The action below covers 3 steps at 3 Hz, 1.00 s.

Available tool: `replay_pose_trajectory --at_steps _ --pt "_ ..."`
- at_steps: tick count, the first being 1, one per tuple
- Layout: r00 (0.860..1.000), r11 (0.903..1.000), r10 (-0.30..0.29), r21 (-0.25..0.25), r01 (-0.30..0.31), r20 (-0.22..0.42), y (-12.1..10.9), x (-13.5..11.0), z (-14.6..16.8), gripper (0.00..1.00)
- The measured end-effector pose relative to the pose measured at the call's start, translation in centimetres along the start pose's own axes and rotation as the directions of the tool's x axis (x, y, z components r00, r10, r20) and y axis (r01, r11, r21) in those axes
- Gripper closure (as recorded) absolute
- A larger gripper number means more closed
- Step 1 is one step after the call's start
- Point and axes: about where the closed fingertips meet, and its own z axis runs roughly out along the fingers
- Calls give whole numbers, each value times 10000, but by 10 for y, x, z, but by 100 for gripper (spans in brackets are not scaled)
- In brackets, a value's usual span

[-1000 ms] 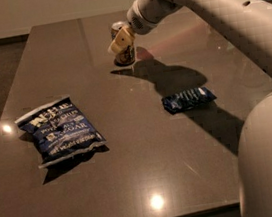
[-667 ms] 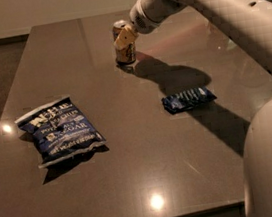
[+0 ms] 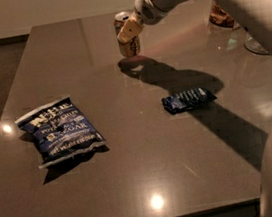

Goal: Knock orange can over

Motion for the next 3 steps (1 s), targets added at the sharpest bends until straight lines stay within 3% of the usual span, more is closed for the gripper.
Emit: replay_pose_trajectory --at_steps 1,2,3 --pt "9941 9977 -683 -87 678 -844 0 -1 -22 100" --pt "9656 9888 -1467 -574 1374 -2149 2 10 -34 100" --pt "8971 9668 -2496 -1459 2097 -3646 4 31 -39 100"
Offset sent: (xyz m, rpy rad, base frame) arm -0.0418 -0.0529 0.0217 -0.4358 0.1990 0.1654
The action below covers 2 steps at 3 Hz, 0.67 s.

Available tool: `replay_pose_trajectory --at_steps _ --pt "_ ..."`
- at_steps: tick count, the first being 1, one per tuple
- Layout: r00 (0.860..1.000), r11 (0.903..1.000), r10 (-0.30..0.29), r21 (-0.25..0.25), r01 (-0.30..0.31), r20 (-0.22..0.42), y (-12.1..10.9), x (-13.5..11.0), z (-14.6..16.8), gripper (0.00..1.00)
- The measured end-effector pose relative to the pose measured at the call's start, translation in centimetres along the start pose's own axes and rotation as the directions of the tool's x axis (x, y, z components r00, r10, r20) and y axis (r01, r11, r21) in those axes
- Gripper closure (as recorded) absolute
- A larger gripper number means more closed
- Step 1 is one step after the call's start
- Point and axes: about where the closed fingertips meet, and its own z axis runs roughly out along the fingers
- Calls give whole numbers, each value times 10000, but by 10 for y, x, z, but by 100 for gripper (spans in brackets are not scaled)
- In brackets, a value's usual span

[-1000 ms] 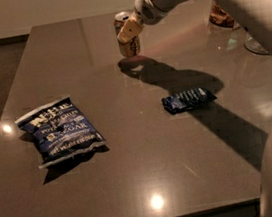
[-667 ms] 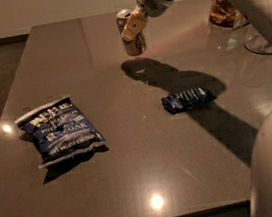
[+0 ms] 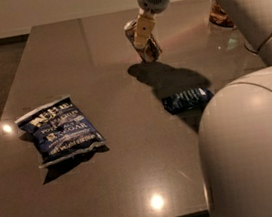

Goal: Knock orange can over

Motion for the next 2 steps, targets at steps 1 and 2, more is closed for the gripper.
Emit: replay_pose_trajectory --at_steps 1,2 --pt "9956 9982 -573 -195 560 -741 0 6 2 100" --pt "9746 9896 -1438 -251 1416 -1719 -1 8 10 81"
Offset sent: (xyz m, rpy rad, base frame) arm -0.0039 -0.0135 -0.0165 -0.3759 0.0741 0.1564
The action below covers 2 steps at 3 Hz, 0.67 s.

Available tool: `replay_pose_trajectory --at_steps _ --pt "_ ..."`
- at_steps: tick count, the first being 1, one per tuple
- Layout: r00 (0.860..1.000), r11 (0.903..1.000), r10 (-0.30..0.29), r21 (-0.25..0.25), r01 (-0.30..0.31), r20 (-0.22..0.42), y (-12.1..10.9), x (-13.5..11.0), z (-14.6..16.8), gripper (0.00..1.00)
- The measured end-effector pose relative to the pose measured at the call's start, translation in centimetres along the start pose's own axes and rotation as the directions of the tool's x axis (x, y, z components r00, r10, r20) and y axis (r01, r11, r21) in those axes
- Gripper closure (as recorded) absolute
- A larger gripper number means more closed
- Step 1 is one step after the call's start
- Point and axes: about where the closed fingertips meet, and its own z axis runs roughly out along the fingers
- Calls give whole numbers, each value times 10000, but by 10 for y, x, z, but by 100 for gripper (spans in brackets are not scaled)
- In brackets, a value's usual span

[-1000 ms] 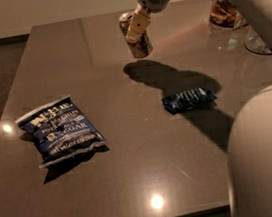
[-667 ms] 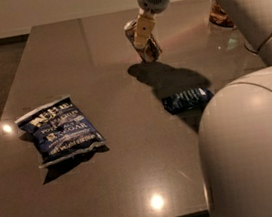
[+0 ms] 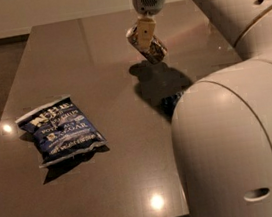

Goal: Knock orange can over

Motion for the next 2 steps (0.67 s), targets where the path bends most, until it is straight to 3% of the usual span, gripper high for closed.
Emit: replay_pose_trajectory --at_steps 1,2 --pt "9944 9971 -764 13 767 -734 1 -2 9 59" --pt "9769 9867 -1627 -201 1615 -1386 10 -2 23 28"
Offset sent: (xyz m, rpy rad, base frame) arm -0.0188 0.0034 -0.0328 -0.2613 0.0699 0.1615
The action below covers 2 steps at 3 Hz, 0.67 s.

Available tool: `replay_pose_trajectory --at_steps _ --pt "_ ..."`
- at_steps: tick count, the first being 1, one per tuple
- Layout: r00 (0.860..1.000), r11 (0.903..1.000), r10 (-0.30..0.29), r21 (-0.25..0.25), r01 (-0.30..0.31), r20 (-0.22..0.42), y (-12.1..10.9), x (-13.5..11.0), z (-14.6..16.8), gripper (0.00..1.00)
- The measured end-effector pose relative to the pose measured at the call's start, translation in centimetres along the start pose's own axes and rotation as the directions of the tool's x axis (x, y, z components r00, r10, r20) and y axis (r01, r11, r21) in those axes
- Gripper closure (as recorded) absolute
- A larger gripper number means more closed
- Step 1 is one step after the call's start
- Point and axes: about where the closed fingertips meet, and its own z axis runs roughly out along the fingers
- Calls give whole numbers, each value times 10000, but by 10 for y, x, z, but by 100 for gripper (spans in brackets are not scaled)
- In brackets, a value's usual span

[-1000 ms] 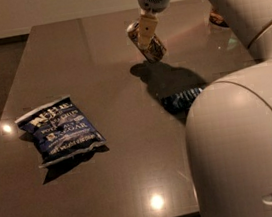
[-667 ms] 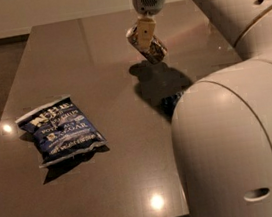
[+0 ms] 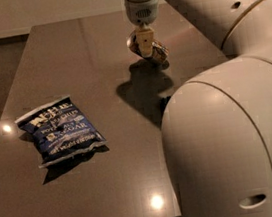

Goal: Knock orange can over

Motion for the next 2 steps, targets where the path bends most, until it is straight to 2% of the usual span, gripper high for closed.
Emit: replay_pose_trajectory --at_steps 1,2 --pt "9987 9989 -453 -92 451 -226 6 -2 5 5" --pt "9988 9989 -459 16 459 -171 3 -4 8 0"
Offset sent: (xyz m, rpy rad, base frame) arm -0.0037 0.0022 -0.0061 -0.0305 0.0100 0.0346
